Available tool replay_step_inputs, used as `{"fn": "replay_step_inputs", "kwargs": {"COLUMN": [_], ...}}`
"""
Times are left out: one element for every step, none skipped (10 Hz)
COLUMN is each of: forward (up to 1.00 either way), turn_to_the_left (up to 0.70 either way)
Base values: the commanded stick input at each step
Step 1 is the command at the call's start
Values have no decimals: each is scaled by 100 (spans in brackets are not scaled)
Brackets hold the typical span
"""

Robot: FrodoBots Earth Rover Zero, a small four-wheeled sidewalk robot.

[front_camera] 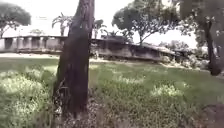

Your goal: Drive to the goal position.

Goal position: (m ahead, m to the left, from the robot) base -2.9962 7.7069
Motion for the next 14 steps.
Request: {"fn": "replay_step_inputs", "kwargs": {"forward": [70,70,70,70,70,70,70,70,70,70,0,0,-25,-70], "turn_to_the_left": [-27,-27,-27,-27,-27,-27,-27,-27,-27,-27,0,0,0,0]}}
